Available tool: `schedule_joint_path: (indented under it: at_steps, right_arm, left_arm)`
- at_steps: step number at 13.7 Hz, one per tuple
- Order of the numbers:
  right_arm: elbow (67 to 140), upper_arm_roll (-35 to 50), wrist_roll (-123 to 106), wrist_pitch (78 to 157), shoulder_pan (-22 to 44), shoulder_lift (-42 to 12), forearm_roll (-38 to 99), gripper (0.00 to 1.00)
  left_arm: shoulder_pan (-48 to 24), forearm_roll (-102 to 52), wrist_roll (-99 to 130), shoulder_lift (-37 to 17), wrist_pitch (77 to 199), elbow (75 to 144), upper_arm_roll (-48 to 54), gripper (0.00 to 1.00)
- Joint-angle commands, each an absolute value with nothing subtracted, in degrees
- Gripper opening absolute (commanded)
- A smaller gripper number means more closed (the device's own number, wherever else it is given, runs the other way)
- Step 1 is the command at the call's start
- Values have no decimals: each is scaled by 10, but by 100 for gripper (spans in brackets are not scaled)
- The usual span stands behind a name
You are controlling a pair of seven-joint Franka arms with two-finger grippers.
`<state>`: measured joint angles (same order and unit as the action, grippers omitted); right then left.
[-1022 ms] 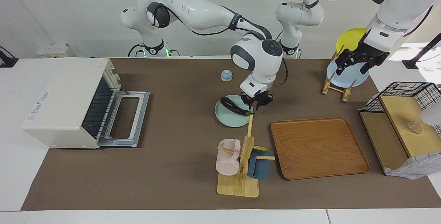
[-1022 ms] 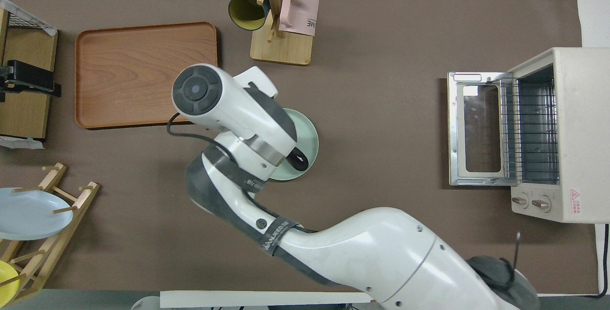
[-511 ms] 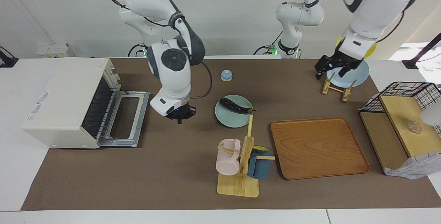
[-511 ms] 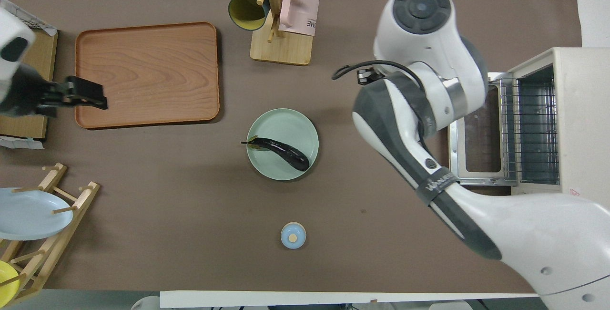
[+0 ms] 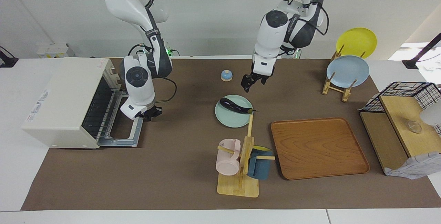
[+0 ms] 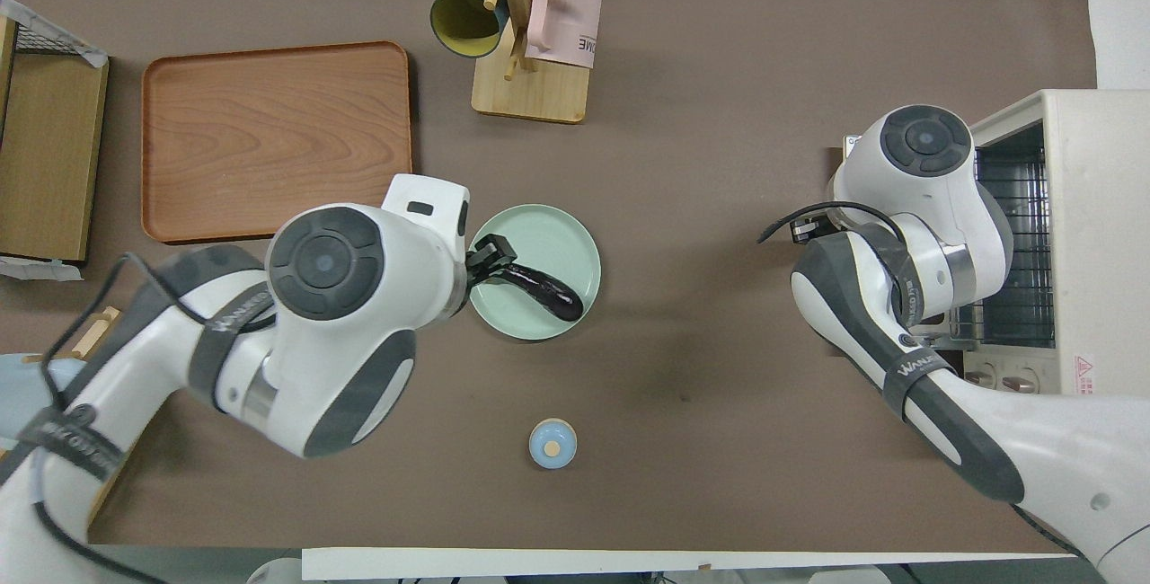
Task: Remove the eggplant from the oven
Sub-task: 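Retract the right gripper while the left gripper reaches the eggplant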
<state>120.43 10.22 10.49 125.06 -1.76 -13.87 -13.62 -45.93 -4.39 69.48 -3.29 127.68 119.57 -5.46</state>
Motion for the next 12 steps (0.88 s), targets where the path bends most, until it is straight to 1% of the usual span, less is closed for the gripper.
schedule_joint_path:
  at_steps: [1, 2, 3, 4, 5, 6, 7, 9, 11, 12]
  right_arm:
    - [1214, 111, 87, 1260, -20, -134, -171, 2]
    - [1202, 112, 84, 1235, -21, -137, -211, 2]
    - [1182, 112, 76, 1208, -20, -139, -221, 2]
    - [1155, 112, 58, 1171, -18, -141, -222, 2]
    - [1129, 112, 31, 1133, -18, -141, -221, 2]
    - [1112, 112, -4, 1102, -23, -132, -221, 2]
    - [1110, 112, -37, 1085, -32, -110, -220, 2]
    - [1117, 112, -101, 1064, -81, -67, -217, 3]
    - [1120, 112, -161, 1061, -130, -51, -193, 4]
    - [1120, 112, -178, 1061, -151, -46, -173, 4]
  left_arm:
    - [-474, -58, 758, -104, 1365, 1187, -65, 100]
    - [-483, -58, 759, -126, 1382, 1185, -65, 100]
    - [-484, -58, 759, -151, 1390, 1173, -65, 100]
    - [-485, -58, 759, -166, 1390, 1166, -65, 96]
    - [-489, -61, 762, -167, 1384, 1166, -65, 76]
    - [-490, -76, 765, -166, 1359, 1165, -65, 16]
    - [-488, -78, 763, -166, 1336, 1155, -66, 2]
    - [-485, -76, 752, -170, 1320, 1128, -67, 0]
    - [-476, -76, 695, -166, 1303, 1114, -72, 0]
    - [-450, -76, 646, -159, 1264, 1094, -73, 0]
